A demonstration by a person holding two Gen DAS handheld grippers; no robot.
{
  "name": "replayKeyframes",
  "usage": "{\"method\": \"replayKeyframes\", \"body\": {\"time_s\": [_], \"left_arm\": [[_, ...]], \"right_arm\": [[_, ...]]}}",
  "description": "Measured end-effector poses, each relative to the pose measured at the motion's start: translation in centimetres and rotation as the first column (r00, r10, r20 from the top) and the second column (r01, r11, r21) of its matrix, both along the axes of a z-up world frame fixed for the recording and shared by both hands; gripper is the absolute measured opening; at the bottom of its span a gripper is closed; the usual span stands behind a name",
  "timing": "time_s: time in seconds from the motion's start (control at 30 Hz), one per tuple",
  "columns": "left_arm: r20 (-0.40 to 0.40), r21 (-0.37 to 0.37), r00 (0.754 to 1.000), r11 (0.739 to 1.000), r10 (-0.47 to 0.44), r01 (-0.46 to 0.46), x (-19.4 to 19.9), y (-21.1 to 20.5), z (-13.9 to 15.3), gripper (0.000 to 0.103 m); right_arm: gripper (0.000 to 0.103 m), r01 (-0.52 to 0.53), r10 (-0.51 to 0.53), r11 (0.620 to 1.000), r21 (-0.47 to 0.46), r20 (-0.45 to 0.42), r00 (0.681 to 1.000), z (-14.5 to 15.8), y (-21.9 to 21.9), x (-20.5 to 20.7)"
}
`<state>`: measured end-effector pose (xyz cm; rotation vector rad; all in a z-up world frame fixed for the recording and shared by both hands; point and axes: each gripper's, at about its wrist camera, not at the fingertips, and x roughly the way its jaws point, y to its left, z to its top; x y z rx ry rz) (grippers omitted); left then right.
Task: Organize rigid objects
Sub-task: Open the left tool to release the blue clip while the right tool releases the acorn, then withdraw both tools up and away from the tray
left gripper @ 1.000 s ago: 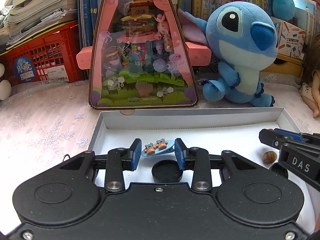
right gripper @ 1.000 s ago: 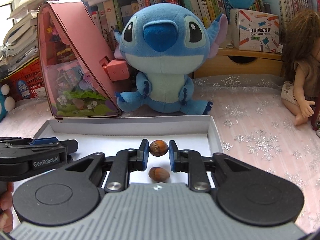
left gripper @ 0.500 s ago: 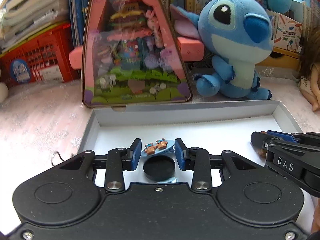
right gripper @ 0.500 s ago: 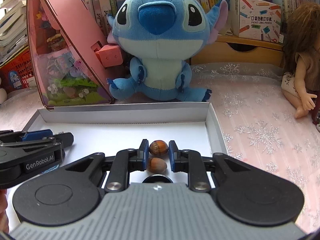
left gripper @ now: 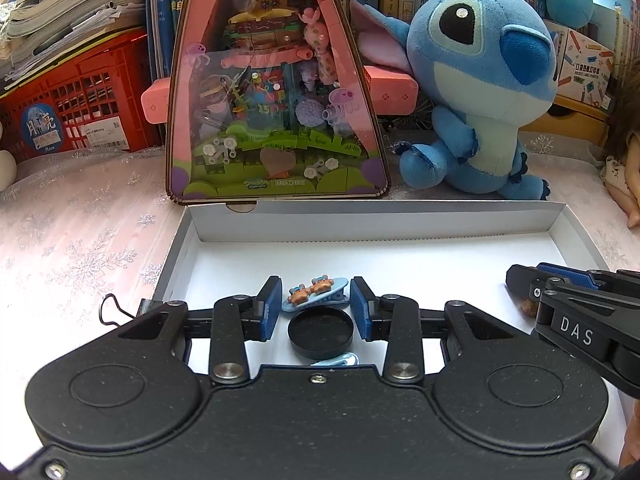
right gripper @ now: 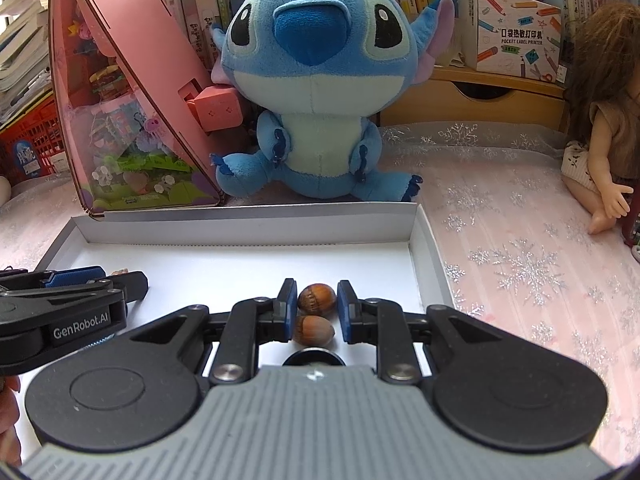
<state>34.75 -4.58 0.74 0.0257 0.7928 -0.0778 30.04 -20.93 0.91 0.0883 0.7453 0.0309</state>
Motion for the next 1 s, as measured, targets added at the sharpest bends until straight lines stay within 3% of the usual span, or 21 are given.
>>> {"method": "replayKeyframes", "body": {"time_s": [0.17, 0.27, 0.53, 0.77, 1.0], "left_arm": [[-0.003, -0.005, 1.000, 1.000, -0.005, 0.005, 0.0, 0.0, 0.0, 0.040], [-0.007, -0.003, 1.000, 1.000, -0.017, 0.017, -0.2, -0.2, -0.1, 0.046], [-0.010, 0.014, 1.000, 1.000, -0.023, 0.023, -0.7, -0.6, 0.4, 0.059], [0.031, -0.002, 0.999, 1.000, -0.007, 0.007, -2.3, 0.5, 2.3, 0.073], [0.107, -0.006, 0.994, 1.000, -0.012, 0.013, -6.2, 1.9, 4.5, 0.077]], "right_arm": [[0.031, 0.004, -0.004, 1.000, 0.004, 0.002, 1.000, 0.0, -0.1, -0.1], [0.047, 0.013, -0.013, 1.000, 0.007, 0.002, 1.000, 0.1, -0.1, -0.1], [0.060, 0.029, -0.030, 1.000, 0.006, 0.031, 0.999, 0.9, -0.1, -0.8], [0.074, 0.038, -0.039, 0.999, 0.011, 0.094, 0.995, 2.7, -0.2, -2.6], [0.084, 0.051, -0.046, 0.999, -0.021, 0.173, 0.984, 4.3, -0.2, -6.5]]}}
